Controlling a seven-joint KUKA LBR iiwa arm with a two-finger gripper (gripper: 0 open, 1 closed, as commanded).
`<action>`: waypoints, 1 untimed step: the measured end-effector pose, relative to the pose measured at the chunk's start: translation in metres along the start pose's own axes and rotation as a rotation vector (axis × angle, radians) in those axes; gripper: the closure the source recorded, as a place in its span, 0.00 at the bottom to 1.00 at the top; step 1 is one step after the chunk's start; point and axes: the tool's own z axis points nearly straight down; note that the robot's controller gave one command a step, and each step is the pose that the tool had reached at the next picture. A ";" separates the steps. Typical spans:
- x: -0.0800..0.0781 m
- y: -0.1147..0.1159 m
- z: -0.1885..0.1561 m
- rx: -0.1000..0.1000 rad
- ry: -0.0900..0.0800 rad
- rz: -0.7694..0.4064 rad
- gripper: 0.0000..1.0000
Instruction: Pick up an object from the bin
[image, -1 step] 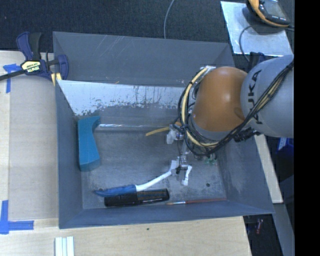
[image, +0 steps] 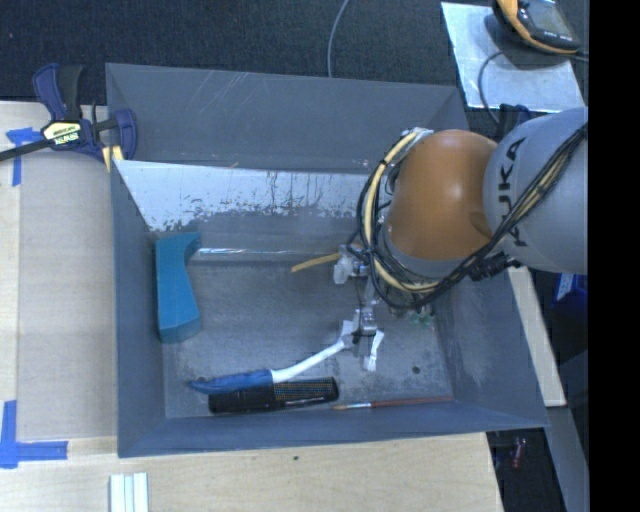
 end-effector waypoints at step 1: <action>0.026 0.000 0.043 0.000 -0.003 -0.078 0.00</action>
Offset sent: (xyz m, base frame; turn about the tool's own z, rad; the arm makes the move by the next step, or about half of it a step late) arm -0.0421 0.0122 -0.0736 -0.0674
